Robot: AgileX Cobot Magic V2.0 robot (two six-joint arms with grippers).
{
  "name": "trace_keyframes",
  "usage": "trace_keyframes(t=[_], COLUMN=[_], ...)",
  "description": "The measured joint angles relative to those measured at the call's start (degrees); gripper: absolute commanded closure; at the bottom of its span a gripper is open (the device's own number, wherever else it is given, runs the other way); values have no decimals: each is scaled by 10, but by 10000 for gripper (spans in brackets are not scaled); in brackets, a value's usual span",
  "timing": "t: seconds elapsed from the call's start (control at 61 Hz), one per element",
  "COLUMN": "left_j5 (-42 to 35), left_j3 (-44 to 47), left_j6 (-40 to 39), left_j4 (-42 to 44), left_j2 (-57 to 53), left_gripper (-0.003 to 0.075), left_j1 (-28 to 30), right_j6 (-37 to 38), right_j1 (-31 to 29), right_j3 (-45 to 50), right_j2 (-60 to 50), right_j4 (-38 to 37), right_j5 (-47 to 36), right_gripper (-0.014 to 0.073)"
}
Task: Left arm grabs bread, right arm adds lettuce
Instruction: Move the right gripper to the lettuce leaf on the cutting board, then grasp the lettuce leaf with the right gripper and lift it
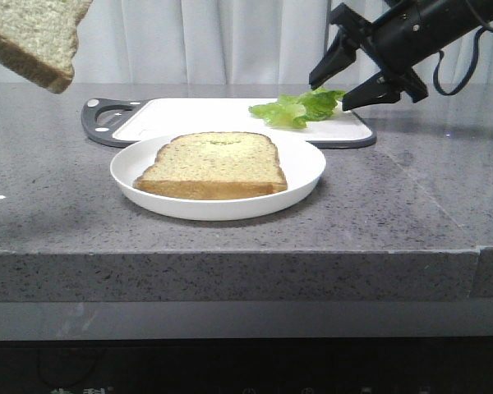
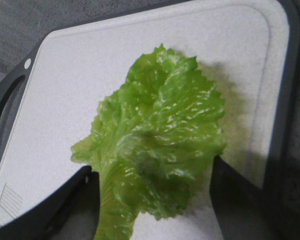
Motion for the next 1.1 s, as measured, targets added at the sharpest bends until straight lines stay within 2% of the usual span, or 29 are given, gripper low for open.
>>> trace_keyframes(t=[0.082,0.148,0.377,0.557,0.639,0.787,0.951,1.098], left_j5=[6,11,22,22,23,23,23,23], left_j3=[0,0,0,0,0,0,0,0], left_j6=[0,0,0,0,0,0,0,0], left_j4=[0,0,0,0,0,2,11,17], left_j2=[0,0,0,0,0,0,0,0], left_gripper=[741,741,741,741,741,741,741,741], left_j1=[0,0,0,0,0,0,0,0], right_j6=[0,0,0,0,0,-14,-19,-36], right_j1=[8,14,24,24,24,24,24,27], right_j3=[-13,-23,-35,-35,-35,-35,-28,24], right_j2=[10,16,19,21,21,-5,-81,-175], right_j4=[3,4,8,19,36,38,42,52], right_j5=[-6,-8,-16,-22,-20,3,44,78], right_gripper=[114,169,510,663,699,701,701,701])
